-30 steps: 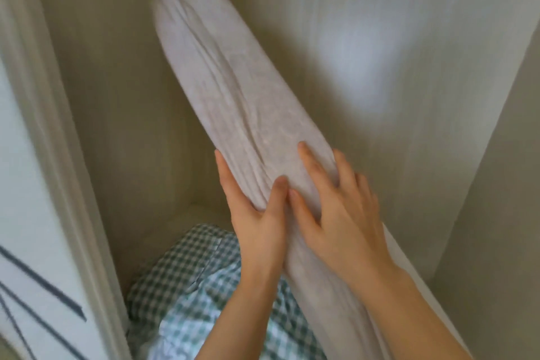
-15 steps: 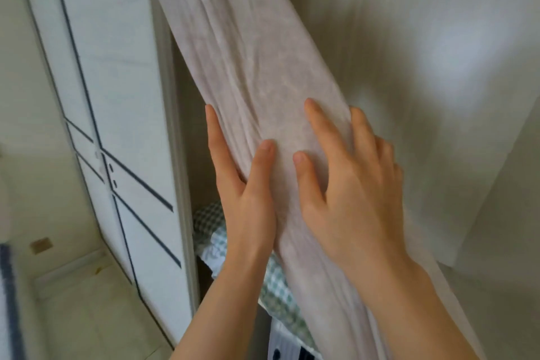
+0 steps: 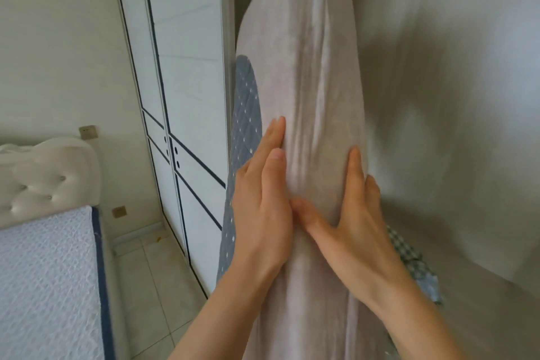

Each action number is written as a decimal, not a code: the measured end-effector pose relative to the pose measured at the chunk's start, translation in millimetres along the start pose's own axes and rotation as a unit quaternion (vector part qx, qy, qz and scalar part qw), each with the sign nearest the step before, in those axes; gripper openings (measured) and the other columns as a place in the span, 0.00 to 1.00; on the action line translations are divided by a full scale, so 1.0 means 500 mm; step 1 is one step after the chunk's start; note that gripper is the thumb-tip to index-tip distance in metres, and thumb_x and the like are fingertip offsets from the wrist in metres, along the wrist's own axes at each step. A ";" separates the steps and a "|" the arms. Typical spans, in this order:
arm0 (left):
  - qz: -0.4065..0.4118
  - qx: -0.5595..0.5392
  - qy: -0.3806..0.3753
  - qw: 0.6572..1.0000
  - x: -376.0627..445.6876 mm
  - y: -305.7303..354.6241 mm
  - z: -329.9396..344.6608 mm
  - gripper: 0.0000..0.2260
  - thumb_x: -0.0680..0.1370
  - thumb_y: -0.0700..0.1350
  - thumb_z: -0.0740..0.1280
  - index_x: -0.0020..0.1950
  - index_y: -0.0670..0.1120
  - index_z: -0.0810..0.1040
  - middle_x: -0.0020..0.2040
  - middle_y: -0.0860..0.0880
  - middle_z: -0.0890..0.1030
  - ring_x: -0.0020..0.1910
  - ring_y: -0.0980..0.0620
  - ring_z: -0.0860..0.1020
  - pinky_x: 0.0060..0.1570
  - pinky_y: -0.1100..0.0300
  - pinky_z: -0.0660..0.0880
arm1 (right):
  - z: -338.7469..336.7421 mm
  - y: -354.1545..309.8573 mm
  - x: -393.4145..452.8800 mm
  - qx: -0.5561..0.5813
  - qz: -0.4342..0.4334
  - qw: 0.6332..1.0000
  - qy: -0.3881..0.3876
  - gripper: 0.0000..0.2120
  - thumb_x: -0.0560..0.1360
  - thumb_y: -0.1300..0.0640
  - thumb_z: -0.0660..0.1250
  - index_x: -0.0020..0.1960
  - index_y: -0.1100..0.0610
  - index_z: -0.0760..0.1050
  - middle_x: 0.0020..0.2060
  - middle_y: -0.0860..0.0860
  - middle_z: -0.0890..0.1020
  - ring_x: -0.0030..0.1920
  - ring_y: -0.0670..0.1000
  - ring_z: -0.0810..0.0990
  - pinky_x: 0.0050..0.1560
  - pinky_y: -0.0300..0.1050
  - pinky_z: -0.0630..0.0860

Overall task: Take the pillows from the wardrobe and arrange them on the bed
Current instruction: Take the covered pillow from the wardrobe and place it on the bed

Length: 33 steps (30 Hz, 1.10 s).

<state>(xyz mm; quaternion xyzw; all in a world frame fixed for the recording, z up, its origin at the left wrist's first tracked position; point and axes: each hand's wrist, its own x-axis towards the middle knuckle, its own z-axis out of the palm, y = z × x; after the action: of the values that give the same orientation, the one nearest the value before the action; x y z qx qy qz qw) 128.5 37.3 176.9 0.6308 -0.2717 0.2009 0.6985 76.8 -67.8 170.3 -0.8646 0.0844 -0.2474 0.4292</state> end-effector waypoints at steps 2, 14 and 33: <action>-0.031 0.022 -0.017 0.999 -0.019 -0.003 0.004 0.27 0.77 0.61 0.47 0.73 0.59 0.71 0.72 0.64 0.71 0.72 0.67 0.64 0.75 0.55 0.59 | 0.007 0.016 -0.005 0.019 0.032 0.999 -0.020 0.61 0.50 0.18 0.62 0.71 0.31 0.30 0.75 0.41 0.50 0.74 0.47 0.58 0.66 0.44 0.62; -0.137 0.046 -0.035 0.989 -0.096 -0.097 -0.044 0.21 0.76 0.64 0.52 0.55 0.64 0.84 0.61 0.67 0.80 0.63 0.68 0.75 0.64 0.63 0.68 | 0.038 0.139 -0.066 0.123 0.099 0.987 0.007 0.52 0.51 0.40 0.69 0.73 0.40 0.54 0.67 0.43 0.68 0.65 0.46 0.70 0.60 0.45 0.69; -0.455 -0.074 -0.056 0.886 -0.173 -0.430 -0.196 0.21 0.81 0.66 0.52 0.44 0.67 0.85 0.45 0.58 0.87 0.43 0.59 0.85 0.34 0.67 0.80 | -0.034 0.122 -0.182 0.166 0.030 0.985 0.027 0.44 0.53 0.41 0.72 0.67 0.33 0.61 0.60 0.35 0.72 0.59 0.36 0.74 0.55 0.41 0.72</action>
<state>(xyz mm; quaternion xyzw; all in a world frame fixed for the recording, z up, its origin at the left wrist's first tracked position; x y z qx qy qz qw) 207.9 113.0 -49.3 0.6421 -0.0076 -0.1949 0.7414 -6.3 -84.6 98.7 -0.7714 0.0795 -0.2687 0.5713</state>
